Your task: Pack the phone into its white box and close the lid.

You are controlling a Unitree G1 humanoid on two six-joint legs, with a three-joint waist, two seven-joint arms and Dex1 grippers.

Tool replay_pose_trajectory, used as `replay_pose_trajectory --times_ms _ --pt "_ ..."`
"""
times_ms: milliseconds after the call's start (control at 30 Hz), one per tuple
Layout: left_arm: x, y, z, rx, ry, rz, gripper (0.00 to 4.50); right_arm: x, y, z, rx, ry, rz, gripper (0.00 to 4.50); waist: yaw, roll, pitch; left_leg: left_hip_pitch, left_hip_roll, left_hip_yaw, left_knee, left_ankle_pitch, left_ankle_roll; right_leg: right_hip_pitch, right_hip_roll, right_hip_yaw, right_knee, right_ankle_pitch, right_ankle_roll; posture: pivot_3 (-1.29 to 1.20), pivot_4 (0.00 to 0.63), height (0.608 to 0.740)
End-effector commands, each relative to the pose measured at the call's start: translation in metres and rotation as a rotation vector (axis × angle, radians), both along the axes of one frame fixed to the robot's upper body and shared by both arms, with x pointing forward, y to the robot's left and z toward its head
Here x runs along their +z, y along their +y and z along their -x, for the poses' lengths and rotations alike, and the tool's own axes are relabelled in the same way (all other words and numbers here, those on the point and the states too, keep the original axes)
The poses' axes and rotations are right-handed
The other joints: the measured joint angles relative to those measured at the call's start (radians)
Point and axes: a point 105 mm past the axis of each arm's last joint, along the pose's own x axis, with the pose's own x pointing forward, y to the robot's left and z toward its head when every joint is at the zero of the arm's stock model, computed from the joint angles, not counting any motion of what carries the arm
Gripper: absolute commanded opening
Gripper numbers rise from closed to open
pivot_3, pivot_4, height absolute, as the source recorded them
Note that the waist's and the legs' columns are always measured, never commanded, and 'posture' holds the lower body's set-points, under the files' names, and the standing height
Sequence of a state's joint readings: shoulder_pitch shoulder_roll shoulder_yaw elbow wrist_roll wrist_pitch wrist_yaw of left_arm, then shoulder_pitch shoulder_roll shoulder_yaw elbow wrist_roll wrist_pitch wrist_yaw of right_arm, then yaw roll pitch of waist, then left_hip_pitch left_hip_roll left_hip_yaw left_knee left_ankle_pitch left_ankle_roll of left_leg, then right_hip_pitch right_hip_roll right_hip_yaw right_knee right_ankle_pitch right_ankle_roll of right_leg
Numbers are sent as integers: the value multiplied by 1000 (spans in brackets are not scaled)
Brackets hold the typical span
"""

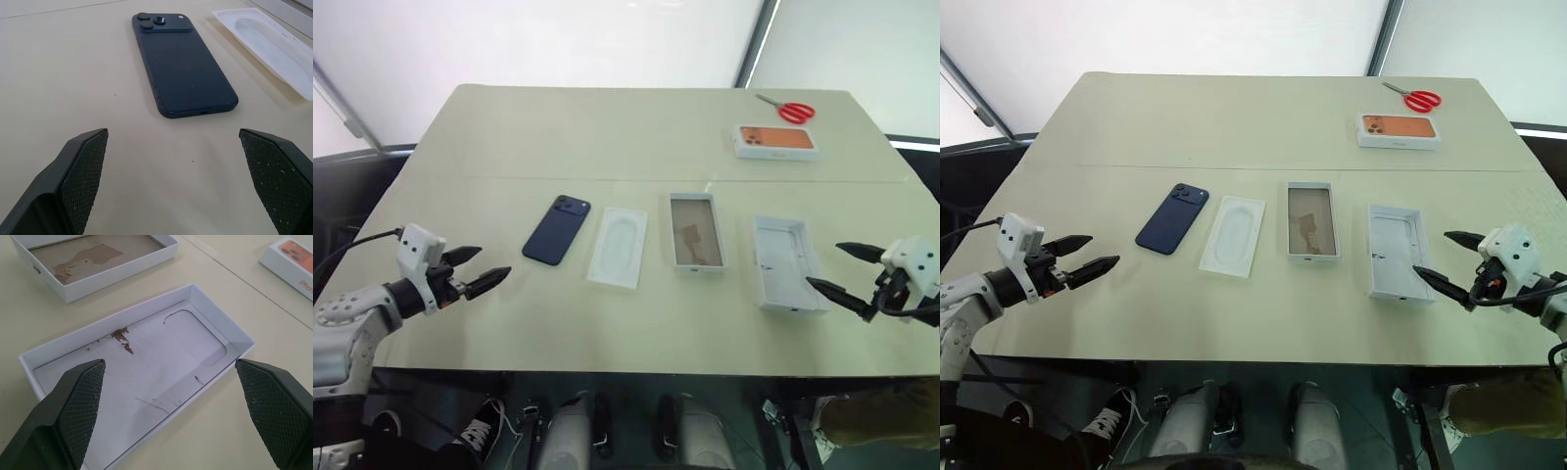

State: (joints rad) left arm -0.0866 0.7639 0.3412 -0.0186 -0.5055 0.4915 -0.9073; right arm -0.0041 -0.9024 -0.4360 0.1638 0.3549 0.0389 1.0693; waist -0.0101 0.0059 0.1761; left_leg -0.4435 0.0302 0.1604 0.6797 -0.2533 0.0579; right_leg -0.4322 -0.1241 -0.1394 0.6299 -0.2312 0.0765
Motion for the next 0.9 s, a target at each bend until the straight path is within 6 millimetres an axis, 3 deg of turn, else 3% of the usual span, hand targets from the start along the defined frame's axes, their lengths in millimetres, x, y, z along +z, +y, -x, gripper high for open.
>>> replay_pose_trajectory --times_ms 33,700,900 --pt "19 4 0 7 -77 -25 4500 13 -4 -2 -4 -45 29 4445 0 0 0 0 0 0 0 0 0 0 0 0 0 0 0 0 150 738" --pt "23 -16 -8 -33 -69 16 4500 13 11 -13 28 -63 21 4445 -1 0 0 0 0 0 0 0 0 0 -1 0 0 0 0 0 150 738" --pt "21 -46 -10 -91 -9 86 4500 15 32 -21 100 -69 34 4445 0 0 0 0 -1 0 0 0 0 4 0 0 0 0 0 0 150 738"
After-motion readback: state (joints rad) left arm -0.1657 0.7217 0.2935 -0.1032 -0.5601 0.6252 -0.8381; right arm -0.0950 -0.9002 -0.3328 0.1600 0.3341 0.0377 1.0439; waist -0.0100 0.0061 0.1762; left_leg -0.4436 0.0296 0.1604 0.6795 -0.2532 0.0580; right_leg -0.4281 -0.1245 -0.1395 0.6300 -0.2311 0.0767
